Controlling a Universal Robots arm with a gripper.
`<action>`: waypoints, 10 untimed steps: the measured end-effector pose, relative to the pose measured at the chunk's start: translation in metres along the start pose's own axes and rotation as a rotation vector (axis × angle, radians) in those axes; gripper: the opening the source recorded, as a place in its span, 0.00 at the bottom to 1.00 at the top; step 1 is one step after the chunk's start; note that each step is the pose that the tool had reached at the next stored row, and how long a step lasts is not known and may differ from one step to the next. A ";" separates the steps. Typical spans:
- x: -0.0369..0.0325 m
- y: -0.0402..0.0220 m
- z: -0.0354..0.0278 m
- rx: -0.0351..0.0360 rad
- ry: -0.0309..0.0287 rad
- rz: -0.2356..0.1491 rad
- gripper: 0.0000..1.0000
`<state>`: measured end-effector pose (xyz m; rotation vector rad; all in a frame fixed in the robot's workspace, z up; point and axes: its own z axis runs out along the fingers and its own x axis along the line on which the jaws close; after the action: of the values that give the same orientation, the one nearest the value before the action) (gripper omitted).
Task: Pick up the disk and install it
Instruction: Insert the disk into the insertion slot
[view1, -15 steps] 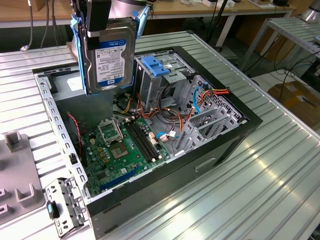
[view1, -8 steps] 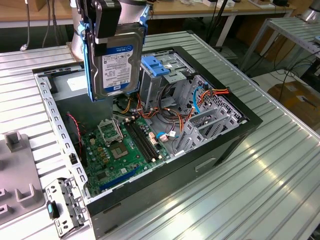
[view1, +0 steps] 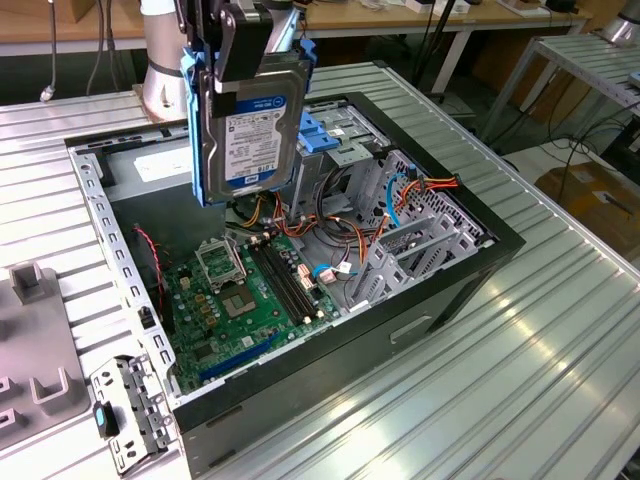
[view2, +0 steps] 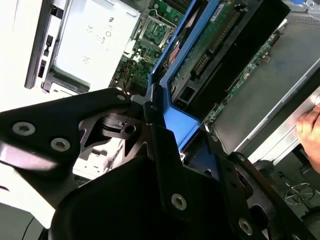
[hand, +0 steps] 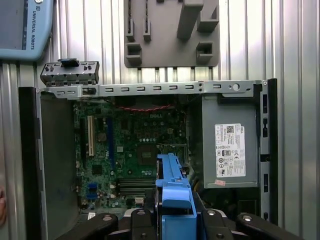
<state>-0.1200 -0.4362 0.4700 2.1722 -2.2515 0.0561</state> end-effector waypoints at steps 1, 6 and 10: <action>0.0004 -0.0015 0.0000 -0.0003 0.0001 0.001 0.37; 0.0101 -0.0046 0.0004 -0.0007 0.0001 0.002 0.37; 0.0209 -0.0061 0.0008 -0.0007 0.0002 0.002 0.37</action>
<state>-0.1147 -0.4573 0.4701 2.1699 -2.2529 0.0555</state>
